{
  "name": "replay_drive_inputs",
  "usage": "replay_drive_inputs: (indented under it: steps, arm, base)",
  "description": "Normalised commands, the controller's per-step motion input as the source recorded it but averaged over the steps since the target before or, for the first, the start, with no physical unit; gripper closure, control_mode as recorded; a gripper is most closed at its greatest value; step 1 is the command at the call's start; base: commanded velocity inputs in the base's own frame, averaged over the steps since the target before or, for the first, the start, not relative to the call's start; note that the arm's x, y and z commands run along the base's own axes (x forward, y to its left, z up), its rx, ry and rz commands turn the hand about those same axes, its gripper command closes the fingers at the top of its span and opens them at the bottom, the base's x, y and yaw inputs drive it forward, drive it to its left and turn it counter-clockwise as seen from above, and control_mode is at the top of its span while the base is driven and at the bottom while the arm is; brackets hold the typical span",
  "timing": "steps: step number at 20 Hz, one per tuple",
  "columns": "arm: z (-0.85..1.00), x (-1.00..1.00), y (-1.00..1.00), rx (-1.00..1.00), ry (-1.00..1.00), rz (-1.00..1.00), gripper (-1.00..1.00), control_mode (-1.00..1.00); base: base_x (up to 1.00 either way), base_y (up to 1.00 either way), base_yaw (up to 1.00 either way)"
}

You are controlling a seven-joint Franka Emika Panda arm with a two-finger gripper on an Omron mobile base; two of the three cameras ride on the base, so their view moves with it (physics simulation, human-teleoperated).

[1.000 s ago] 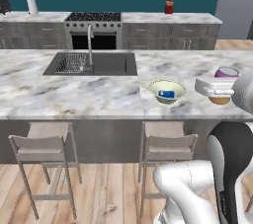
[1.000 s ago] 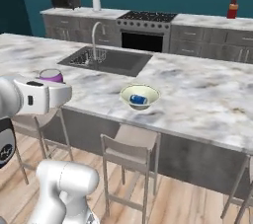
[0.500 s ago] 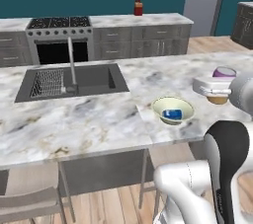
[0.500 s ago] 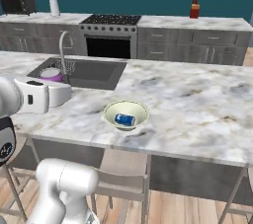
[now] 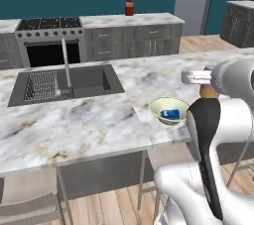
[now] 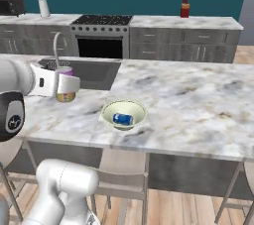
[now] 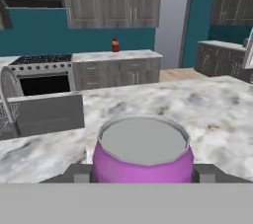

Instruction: Open the fridge, grab two sodas, and place both sodas inside the bowl with ice on the dining counter.

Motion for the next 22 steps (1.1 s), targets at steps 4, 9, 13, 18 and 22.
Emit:
replay_drive_inputs:
  steps: [4, 9, 13, 18, 22]
  arm:
    - [-0.36, 1.0, -0.02, 0.0, 0.65, -0.05, 1.0, -1.0]
    - [-0.66, 1.0, -0.07, 0.0, 0.75, 0.0, 1.0, -1.0]
    - [-0.79, 0.64, -0.28, 0.0, 0.63, 0.06, 1.0, -1.0]
    - [-0.91, 0.26, -0.54, 0.02, 0.38, 0.09, 1.0, -1.0]
    - [-0.62, 0.27, -0.42, 0.02, 0.15, 0.04, 1.0, -1.0]
  base:
    - [0.0, 0.0, 0.0]
    - [0.0, 0.0, 0.0]
    - [0.0, 0.0, 0.0]
    - [0.0, 0.0, 0.0]
    - [0.0, 0.0, 0.0]
